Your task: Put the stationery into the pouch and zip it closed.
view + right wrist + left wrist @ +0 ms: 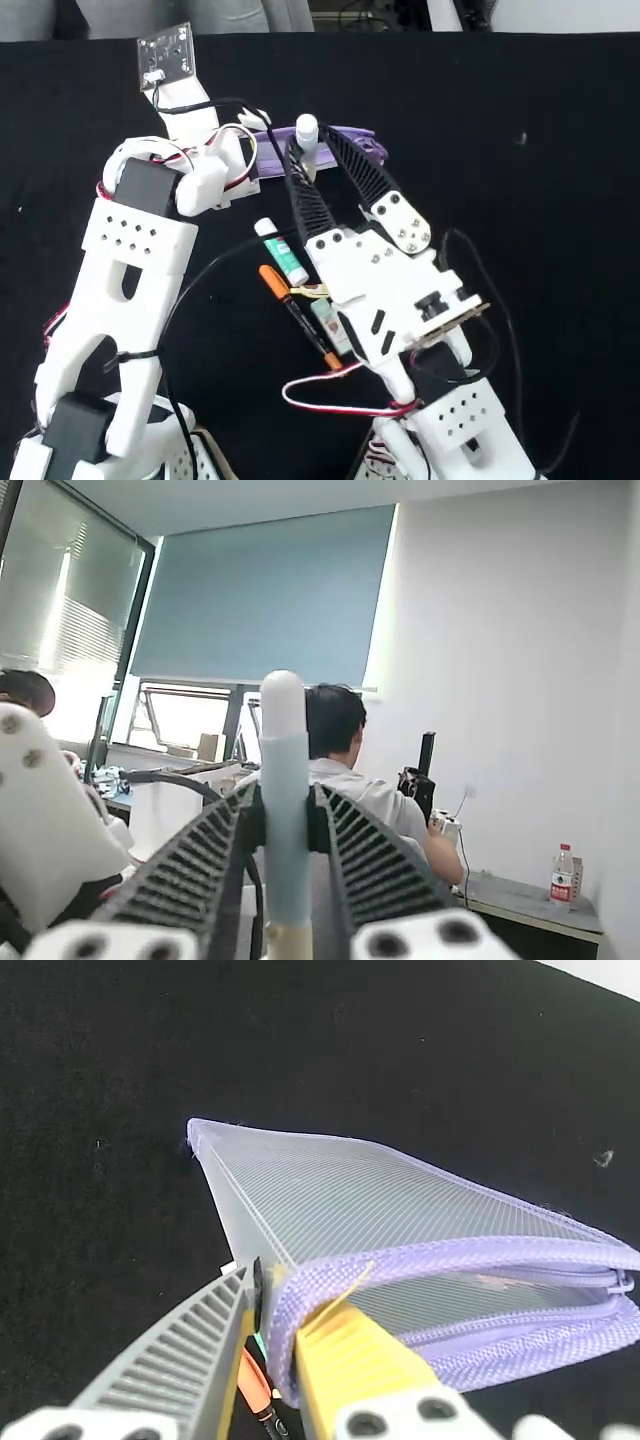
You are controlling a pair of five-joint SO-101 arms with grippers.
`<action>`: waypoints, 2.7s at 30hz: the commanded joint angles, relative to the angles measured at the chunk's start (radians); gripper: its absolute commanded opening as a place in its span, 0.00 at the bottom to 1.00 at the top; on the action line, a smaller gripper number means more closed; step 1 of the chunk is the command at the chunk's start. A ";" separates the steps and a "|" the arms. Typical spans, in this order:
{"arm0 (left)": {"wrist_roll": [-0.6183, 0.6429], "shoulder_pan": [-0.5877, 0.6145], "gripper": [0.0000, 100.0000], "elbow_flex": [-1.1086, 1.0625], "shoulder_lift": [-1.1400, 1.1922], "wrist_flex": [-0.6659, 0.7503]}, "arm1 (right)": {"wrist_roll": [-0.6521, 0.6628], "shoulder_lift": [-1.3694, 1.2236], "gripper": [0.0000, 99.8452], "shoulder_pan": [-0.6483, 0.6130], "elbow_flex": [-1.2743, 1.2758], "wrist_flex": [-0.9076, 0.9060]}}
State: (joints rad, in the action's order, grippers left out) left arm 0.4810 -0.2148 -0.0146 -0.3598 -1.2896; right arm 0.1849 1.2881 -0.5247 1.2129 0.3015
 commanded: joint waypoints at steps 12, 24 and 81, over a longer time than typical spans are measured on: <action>-0.012 -0.013 0.03 0.004 -0.018 0.021 | 0.008 -0.286 0.01 0.058 -0.041 0.269; -0.012 -0.016 0.03 0.004 -0.018 0.018 | 0.008 -0.321 0.01 0.081 -0.102 0.299; -0.008 0.025 0.03 -0.004 -0.029 0.018 | -0.137 -0.682 0.01 0.206 -0.202 0.350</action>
State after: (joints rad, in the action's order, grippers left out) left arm 0.4764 -0.2041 -0.0299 -0.3598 -1.2866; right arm 0.0514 0.5838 -0.3529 1.0487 0.6605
